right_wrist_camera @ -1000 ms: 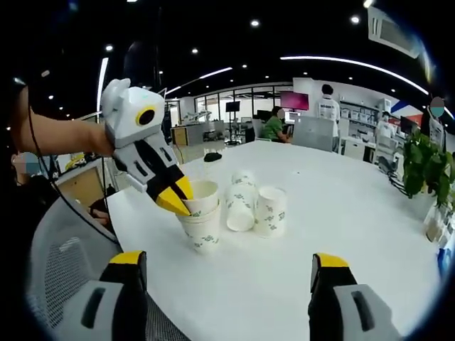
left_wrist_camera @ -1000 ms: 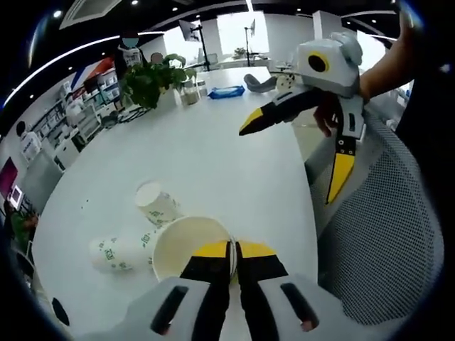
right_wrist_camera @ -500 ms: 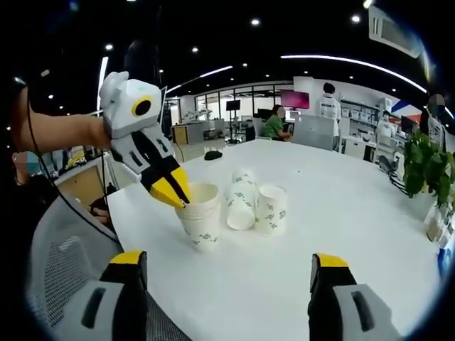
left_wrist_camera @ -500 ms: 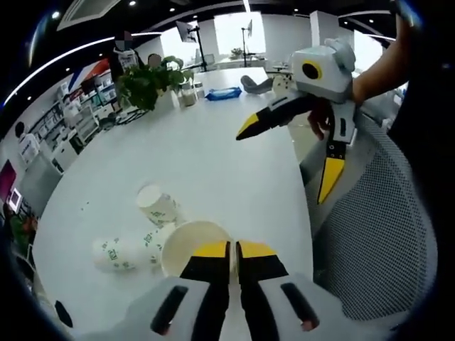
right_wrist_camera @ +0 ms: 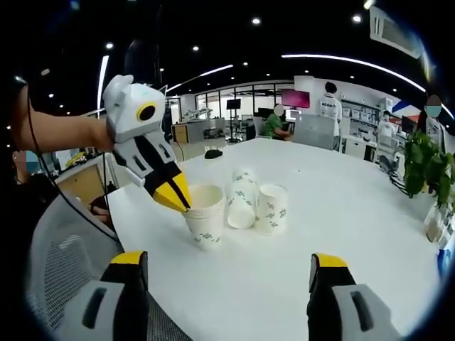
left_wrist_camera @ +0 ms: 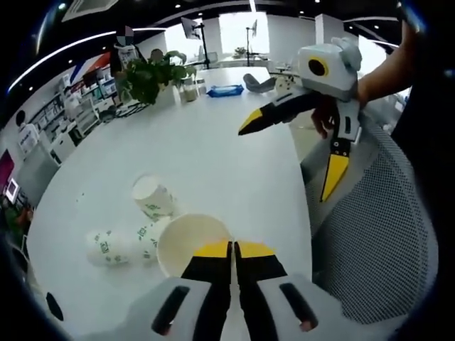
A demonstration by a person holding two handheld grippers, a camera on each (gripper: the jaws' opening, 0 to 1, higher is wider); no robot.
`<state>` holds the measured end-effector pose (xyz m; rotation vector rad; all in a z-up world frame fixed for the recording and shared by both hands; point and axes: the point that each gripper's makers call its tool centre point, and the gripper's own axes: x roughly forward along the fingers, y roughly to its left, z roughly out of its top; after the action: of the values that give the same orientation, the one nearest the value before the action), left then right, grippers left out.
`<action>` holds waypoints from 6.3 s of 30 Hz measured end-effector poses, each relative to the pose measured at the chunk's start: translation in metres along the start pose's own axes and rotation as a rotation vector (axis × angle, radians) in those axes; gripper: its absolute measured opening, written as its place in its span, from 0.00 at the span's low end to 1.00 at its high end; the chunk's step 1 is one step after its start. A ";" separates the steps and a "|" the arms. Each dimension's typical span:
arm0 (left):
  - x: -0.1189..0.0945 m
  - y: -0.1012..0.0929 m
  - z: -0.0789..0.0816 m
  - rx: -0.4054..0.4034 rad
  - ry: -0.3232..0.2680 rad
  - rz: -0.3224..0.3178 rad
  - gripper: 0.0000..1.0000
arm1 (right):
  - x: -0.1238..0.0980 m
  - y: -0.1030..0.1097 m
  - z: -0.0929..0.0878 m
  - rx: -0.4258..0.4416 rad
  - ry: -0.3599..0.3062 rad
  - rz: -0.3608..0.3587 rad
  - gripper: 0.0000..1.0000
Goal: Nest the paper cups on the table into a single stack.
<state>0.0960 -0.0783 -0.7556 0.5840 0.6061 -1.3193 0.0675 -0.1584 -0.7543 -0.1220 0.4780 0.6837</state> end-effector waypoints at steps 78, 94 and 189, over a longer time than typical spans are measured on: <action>-0.098 -0.015 -0.048 -0.413 -0.409 0.514 0.99 | 0.068 -0.071 0.043 -0.023 -0.068 -0.022 0.89; -0.098 -0.010 -0.050 -0.429 -0.426 0.550 0.99 | 0.086 -0.088 0.048 -0.005 -0.063 -0.042 0.84; -0.079 -0.024 -0.056 -0.294 -0.325 0.508 0.91 | 0.138 -0.106 0.060 0.068 -0.045 -0.101 0.36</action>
<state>0.0565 0.0121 -0.7413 0.2476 0.3412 -0.8009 0.2501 -0.1451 -0.7697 -0.0664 0.4487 0.5690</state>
